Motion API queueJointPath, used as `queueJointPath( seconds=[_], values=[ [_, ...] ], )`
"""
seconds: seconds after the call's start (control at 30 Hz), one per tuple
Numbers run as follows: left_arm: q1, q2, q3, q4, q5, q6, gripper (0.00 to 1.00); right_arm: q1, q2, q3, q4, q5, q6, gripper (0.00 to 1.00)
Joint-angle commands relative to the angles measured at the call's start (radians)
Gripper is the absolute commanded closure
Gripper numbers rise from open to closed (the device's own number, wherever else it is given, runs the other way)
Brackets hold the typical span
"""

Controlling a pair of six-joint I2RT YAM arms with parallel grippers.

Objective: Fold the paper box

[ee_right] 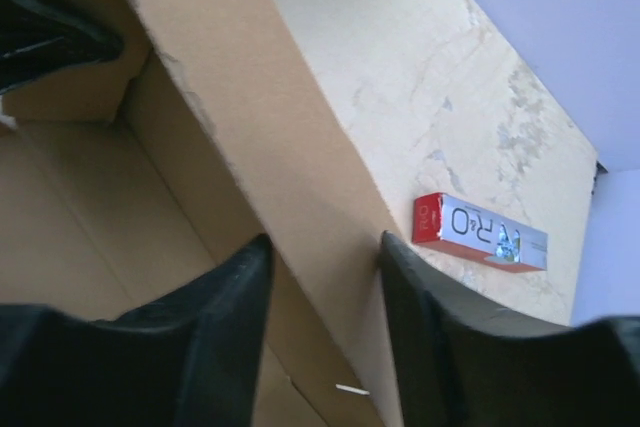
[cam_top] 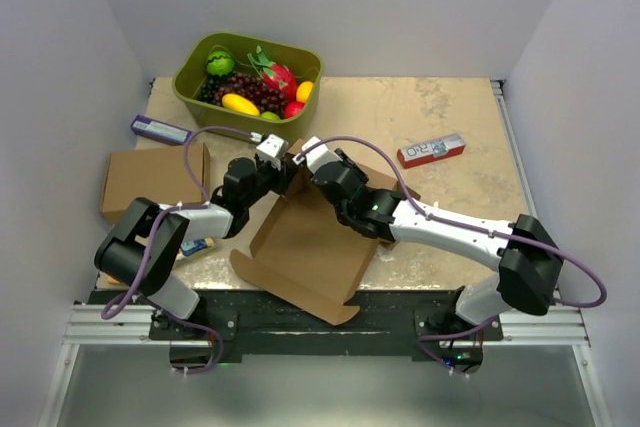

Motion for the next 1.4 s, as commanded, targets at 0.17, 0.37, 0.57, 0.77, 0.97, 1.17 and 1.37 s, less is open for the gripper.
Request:
queueJointPath(
  seconds=[0.17, 0.37, 0.57, 0.77, 0.97, 1.17, 1.37],
  values=[
    [-0.037, -0.008, 0.000, 0.031, -0.158, 0.075, 0.82, 0.010, 0.008, -0.017, 0.057, 0.122, -0.088, 0.87],
    [-0.105, 0.000, 0.014, 0.014, -0.438, 0.125, 0.86, 0.029, -0.011, -0.035, 0.060, 0.093, -0.095, 0.93],
    [-0.116, -0.005, 0.012, 0.012, -0.600, 0.135, 0.86, 0.032, -0.047, -0.051, 0.065, 0.076, -0.092, 0.94],
    [-0.117, 0.005, 0.014, 0.015, -0.648, 0.132, 0.86, 0.032, -0.058, -0.054, 0.068, 0.065, -0.091, 0.95],
    [-0.117, -0.031, -0.034, 0.088, -0.438, 0.115, 0.61, 0.032, -0.037, -0.065, 0.077, 0.064, -0.083, 0.91],
    [-0.117, -0.135, -0.120, 0.088, -0.335, 0.021, 0.35, 0.032, -0.037, -0.086, 0.082, 0.050, -0.054, 0.77],
    [-0.119, -0.291, -0.175, 0.003, -0.280, -0.083, 0.26, 0.045, -0.086, -0.095, 0.062, 0.031, -0.023, 0.54]
  ],
)
